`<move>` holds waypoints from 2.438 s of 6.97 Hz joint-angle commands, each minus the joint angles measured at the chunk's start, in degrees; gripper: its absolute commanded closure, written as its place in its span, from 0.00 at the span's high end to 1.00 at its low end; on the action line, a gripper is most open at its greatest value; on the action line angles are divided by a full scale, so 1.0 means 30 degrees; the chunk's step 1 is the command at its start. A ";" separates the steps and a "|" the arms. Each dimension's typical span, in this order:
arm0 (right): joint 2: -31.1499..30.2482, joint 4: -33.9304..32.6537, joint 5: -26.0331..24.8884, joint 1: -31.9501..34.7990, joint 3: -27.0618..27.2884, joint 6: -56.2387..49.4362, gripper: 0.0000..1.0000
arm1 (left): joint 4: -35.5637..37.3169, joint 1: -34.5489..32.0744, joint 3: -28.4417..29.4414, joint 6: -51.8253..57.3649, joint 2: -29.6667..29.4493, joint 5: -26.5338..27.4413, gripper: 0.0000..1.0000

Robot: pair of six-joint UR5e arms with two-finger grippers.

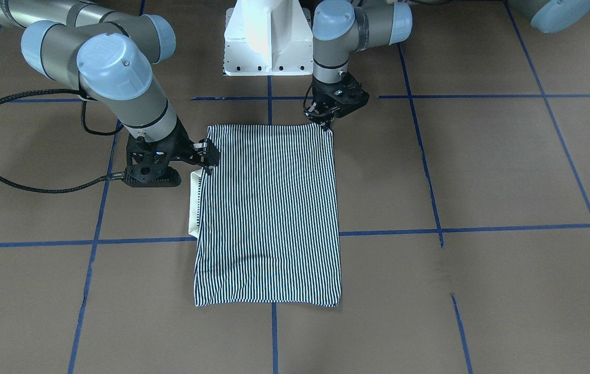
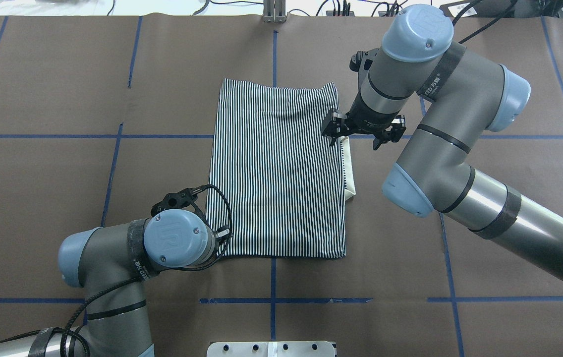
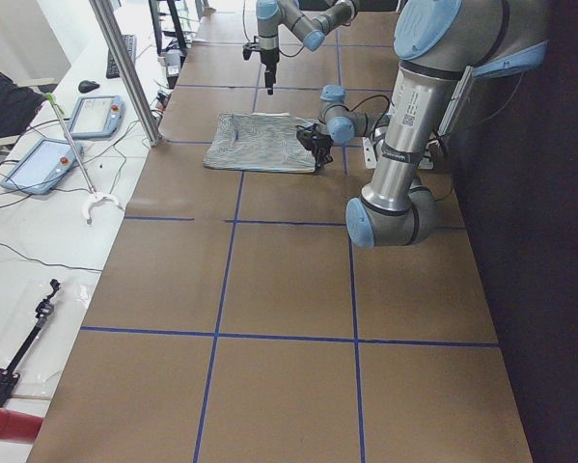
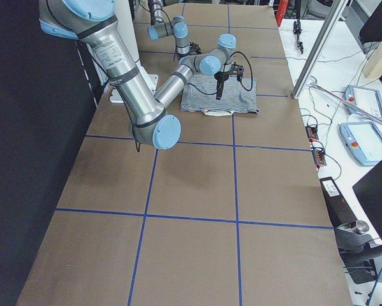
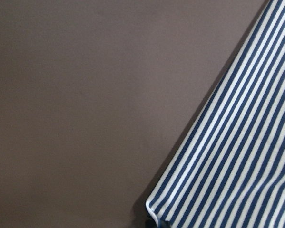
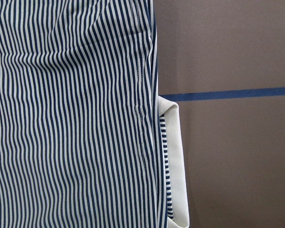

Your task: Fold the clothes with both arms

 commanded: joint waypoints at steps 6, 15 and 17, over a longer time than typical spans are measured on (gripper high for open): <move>-0.0709 0.0131 -0.4149 -0.5670 0.2500 1.4168 1.00 | 0.0936 0.0901 -0.1524 0.0601 0.0032 -0.0112 0.00; -0.1470 0.0043 -0.6738 -0.7996 0.0800 1.8500 1.00 | 0.0877 0.0901 -0.1495 0.0601 -0.0085 -0.0170 0.00; -0.1121 0.0101 -0.6883 -0.7967 0.0742 1.8471 1.00 | 0.0877 0.0901 -0.1495 0.0601 -0.0085 -0.0170 0.00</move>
